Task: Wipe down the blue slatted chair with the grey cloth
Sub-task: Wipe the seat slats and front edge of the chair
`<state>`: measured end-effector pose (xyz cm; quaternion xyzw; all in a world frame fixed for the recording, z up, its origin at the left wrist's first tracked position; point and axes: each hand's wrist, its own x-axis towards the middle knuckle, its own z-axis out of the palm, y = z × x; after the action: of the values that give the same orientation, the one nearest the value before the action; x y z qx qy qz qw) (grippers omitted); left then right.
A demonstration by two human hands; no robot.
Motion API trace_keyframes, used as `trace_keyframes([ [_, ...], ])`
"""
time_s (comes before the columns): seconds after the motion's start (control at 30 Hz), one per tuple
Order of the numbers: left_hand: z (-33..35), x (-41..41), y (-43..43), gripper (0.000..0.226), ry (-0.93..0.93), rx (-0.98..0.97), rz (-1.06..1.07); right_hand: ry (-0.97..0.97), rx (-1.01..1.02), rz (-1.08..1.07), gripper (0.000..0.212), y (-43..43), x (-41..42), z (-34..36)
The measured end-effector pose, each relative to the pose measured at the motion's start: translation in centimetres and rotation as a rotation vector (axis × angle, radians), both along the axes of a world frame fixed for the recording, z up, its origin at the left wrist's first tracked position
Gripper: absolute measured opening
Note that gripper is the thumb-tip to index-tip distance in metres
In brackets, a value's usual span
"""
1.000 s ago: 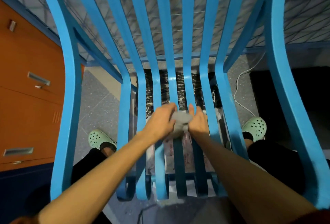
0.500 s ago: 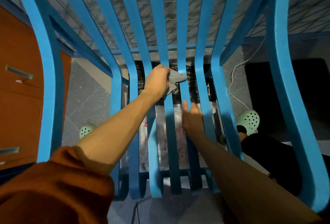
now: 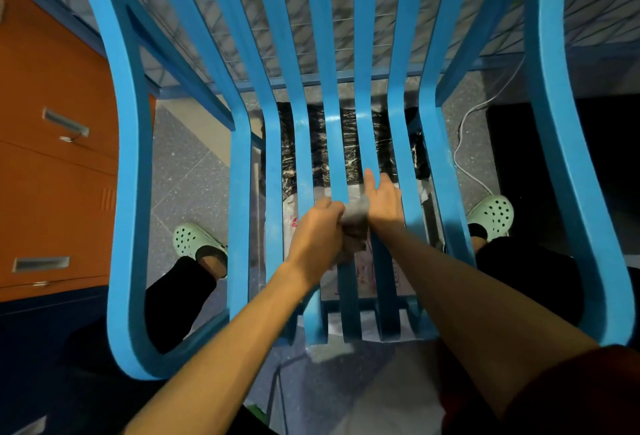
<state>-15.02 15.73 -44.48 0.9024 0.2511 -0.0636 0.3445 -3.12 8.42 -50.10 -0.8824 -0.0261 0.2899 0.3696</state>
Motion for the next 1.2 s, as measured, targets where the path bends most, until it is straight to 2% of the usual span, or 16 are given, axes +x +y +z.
trace_keyframes([
  [0.13,0.3,-4.3,-3.4,0.027,0.019,-0.068,0.018,-0.021,0.007,0.005,0.062,-0.1,-0.2,-0.4],
  [0.3,1.6,-8.9,-6.6,0.027,0.074,-0.132,-0.028,0.012,-0.001,0.004,0.067,0.0,-0.2,-0.4],
  [0.43,3.2,-7.9,-4.8,0.022,0.045,-0.200,-0.067,0.009,0.001,0.012,0.067,0.1,0.1,-0.6],
  [0.53,3.5,-4.0,-1.4,0.019,-0.016,-0.118,-0.005,0.031,0.009,0.002,0.065,0.2,0.1,-0.6],
  [0.67,2.7,2.1,3.0,0.019,-0.103,0.005,0.144,0.106,0.061,-0.078,0.048,0.2,0.0,-0.8],
  [0.73,1.8,4.1,4.5,0.021,-0.147,0.031,0.176,0.052,0.114,-0.156,0.036,-0.1,-0.7,-0.4],
  [0.77,1.2,4.8,4.9,0.020,-0.156,0.041,0.178,0.159,0.172,-0.135,0.028,-0.1,-0.7,0.2],
  [0.8,0.6,5.2,5.2,0.020,-0.147,0.051,0.171,0.125,0.180,-0.085,0.021,-0.2,-0.2,-0.1],
  [0.83,0.1,5.3,5.2,0.022,-0.117,0.064,0.154,-0.053,0.151,-0.084,0.020,-0.7,0.1,-0.7],
  [0.9,-1.0,4.8,4.8,0.024,-0.050,0.079,0.116,0.122,0.189,-0.099,0.027,-0.3,-0.3,0.0],
  [0.93,-1.3,4.2,4.4,0.022,-0.029,0.083,0.104,0.031,0.097,-0.061,0.034,-0.3,-0.1,-0.6],
  [0.97,-1.2,3.5,4.0,0.020,-0.010,0.085,0.086,0.034,0.055,-0.008,0.041,-0.4,0.1,-1.0],
  [1.07,-0.7,1.0,2.2,0.012,0.030,0.073,-0.004,0.049,0.061,0.048,0.055,-0.4,0.0,-0.2],
  [1.2,0.9,-3.3,-1.5,0.023,-0.072,-0.062,-0.038,-0.028,0.034,0.025,0.049,-0.3,-0.1,0.0],
])
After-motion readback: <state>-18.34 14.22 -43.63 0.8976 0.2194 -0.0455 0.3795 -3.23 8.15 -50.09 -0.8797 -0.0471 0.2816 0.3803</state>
